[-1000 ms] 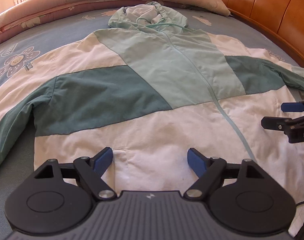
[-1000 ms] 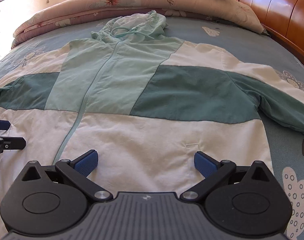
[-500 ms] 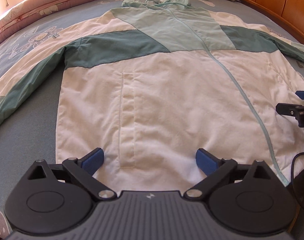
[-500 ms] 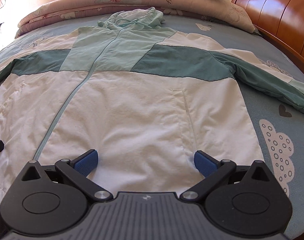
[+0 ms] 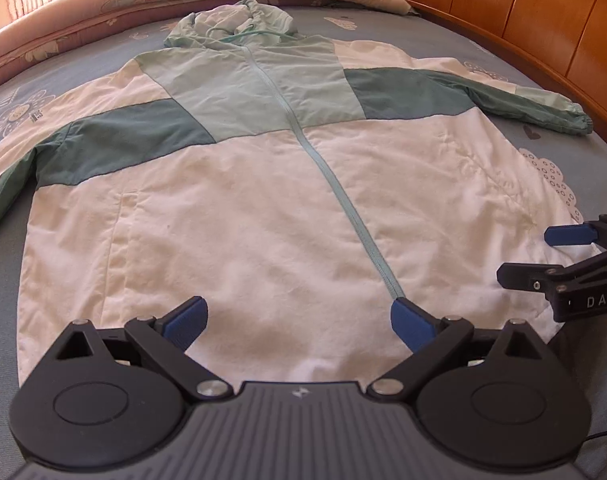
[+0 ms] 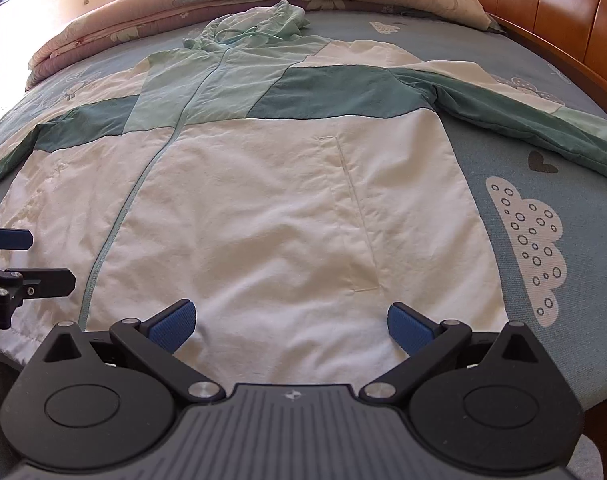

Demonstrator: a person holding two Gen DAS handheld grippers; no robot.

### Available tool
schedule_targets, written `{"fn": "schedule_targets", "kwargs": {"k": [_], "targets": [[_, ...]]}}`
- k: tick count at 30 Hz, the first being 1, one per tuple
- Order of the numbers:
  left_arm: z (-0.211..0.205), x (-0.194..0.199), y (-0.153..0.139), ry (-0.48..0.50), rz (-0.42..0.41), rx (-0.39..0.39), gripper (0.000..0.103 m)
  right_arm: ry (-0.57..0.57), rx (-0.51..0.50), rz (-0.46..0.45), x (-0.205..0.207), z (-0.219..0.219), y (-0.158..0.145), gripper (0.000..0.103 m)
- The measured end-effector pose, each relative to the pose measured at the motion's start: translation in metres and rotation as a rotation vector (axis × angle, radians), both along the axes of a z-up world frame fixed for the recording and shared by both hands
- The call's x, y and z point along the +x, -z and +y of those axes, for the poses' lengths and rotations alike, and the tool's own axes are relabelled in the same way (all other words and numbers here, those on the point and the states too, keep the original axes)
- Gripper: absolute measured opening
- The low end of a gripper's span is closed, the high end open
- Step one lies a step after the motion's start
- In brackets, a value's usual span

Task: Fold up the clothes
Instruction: 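Draw both open grippers back over the white jacket front toward the hem, then move both open grippers forward over the jacket to the mint hood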

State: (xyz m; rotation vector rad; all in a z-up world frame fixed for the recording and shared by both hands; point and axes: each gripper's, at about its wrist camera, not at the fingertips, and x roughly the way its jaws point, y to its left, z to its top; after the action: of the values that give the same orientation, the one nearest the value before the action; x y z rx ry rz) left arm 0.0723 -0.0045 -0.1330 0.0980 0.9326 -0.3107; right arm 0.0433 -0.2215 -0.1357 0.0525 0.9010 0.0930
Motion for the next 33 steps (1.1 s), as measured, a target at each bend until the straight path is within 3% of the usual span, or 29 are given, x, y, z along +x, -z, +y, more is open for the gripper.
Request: {"fn": "schedule_targets", "kwargs": {"k": [8, 13, 19, 24, 33], "targets": [[0.013, -0.045, 0.008, -0.013, -0.024, -0.022, 0.098, -0.018, -0.087, -0.041, -0.013, 0.013, 0.006, 0.103], [0.015, -0.049, 0.008, -0.022, -0.029, -0.036, 0.100, -0.007, -0.030, -0.097, -0.010, 0.018, -0.005, 0.103], [0.014, -0.045, 0.007, -0.048, -0.009, -0.050, 0.102, 0.146, 0.002, -0.050, -0.010, -0.017, 0.005, 0.103], [0.020, -0.041, 0.006, -0.103, 0.004, -0.104, 0.102, 0.192, 0.131, -0.089, -0.017, -0.042, 0.006, 0.103], [0.028, -0.032, 0.002, -0.111, 0.043, -0.152, 0.102, 0.154, 0.007, -0.074, -0.013, -0.022, 0.007, 0.103]]}}
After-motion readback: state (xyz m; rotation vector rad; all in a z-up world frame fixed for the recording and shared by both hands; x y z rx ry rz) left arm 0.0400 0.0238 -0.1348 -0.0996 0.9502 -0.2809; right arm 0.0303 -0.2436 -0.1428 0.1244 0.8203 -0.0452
